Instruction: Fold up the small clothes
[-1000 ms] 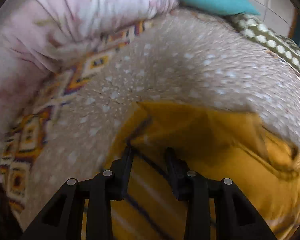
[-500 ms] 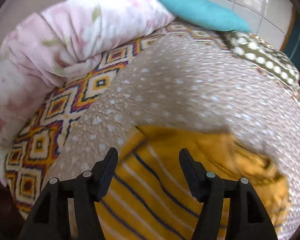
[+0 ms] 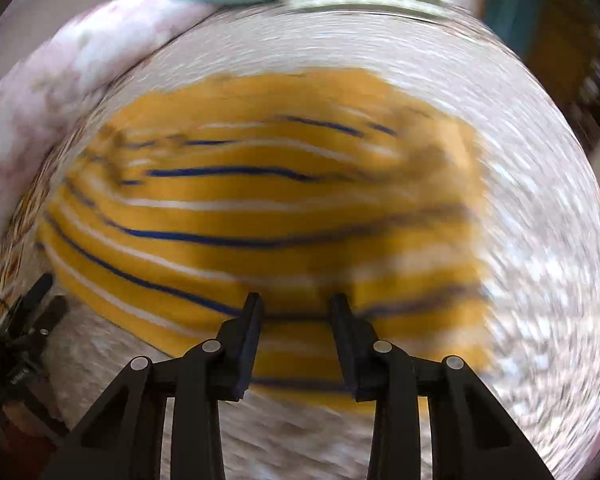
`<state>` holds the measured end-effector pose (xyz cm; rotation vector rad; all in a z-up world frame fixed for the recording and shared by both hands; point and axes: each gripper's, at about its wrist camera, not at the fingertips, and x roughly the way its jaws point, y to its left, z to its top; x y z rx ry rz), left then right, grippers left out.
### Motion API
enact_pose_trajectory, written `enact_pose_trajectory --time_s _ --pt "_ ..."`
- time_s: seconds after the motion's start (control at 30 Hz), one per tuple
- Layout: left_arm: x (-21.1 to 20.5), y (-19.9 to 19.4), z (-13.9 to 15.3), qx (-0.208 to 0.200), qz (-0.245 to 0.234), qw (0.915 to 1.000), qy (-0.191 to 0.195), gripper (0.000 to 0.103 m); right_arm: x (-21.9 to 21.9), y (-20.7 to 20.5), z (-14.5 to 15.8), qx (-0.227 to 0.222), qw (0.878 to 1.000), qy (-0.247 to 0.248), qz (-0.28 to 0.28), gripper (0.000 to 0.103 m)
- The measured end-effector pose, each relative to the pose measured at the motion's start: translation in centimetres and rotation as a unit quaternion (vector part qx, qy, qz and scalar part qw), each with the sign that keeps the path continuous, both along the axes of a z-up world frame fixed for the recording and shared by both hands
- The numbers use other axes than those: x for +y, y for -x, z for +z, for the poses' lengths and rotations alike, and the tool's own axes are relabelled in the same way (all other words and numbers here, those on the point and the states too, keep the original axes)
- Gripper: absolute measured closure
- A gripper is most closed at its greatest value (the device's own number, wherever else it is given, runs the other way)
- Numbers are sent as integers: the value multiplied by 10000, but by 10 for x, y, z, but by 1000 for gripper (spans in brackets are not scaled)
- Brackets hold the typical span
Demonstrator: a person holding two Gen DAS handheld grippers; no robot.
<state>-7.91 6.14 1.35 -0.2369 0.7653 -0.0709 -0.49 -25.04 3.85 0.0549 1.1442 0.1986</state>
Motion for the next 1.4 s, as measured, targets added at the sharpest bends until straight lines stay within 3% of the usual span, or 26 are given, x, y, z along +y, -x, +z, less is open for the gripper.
enact_pose_trajectory --time_s 0.13,0.23,0.33,0.5,0.67,0.9,1.0,1.2,1.23,1.27,1.3,1.33,1.4 --pt "-11 -3 -1 161 13 9990 -424 9 -52 26 3 -227 9949 -715 -667 68" --pt "-19 -6 -2 282 21 9969 -732 9 -71 46 11 -469 9904 -937 -904 65" --pt "-23 -8 -3 349 42 9953 -905 9 -82 63 13 -618 9871 -1070 -1019 61" --pt "-26 -7 -3 394 115 9937 -1044 8 -100 84 10 -773 9756 -1683 -1181 48" --pt "-28 -8 -4 427 184 9919 -1179 7 -109 86 0 -803 9612 -2344 -1209 42" --pt "-30 -8 -4 455 239 9910 -1235 5 -90 73 -21 -617 9589 -2548 -1089 40" --pt "-30 -8 -3 447 262 9910 -1233 5 -79 63 -22 -675 9610 -2448 -1098 34" --pt "-27 -5 -3 384 311 9918 -1176 5 -72 34 -30 -761 9564 -2525 -1253 34" --pt "-26 -5 -3 377 314 9921 -1153 5 -71 29 -31 -770 9546 -2555 -1323 36" --pt "-25 -4 -2 371 325 9924 -1129 5 -71 25 -32 -747 9534 -2561 -1408 47" --pt "-24 -4 -2 369 351 9926 -1107 5 -72 20 -34 -673 9512 -2602 -1519 69" --pt "-22 -4 0 396 378 9930 -1050 5 -73 16 -36 -583 9483 -2683 -1594 80" --pt "-16 -2 5 532 445 9940 -848 8 -75 11 -35 -463 9428 -2792 -1760 89"
